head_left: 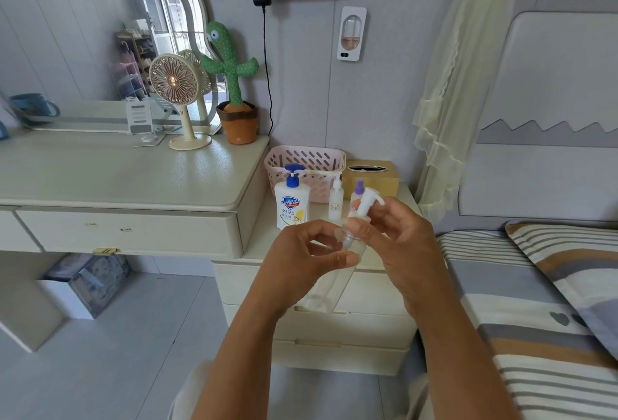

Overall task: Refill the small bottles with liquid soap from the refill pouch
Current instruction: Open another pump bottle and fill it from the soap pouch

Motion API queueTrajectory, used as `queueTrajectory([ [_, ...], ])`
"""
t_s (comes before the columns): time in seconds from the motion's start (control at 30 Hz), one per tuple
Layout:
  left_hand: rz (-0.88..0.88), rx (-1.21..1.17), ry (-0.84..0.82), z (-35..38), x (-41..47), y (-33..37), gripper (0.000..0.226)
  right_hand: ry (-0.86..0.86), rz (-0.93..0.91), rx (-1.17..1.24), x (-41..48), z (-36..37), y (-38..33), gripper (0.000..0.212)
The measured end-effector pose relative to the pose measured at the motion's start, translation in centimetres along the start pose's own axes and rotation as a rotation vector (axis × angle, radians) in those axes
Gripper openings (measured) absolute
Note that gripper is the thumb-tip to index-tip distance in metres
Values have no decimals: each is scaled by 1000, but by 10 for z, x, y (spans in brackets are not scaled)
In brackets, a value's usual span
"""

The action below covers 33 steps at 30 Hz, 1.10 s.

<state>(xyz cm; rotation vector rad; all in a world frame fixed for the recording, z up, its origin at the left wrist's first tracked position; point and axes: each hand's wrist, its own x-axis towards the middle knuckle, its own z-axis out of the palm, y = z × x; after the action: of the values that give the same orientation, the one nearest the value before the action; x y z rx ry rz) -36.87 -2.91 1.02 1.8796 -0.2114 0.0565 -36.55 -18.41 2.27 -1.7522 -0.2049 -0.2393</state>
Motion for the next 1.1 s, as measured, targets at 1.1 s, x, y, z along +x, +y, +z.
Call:
queueTrajectory([
  [1.1, -144, 259, 4, -3, 24, -52, 25, 131, -115, 236, 13, -9, -5, 32],
])
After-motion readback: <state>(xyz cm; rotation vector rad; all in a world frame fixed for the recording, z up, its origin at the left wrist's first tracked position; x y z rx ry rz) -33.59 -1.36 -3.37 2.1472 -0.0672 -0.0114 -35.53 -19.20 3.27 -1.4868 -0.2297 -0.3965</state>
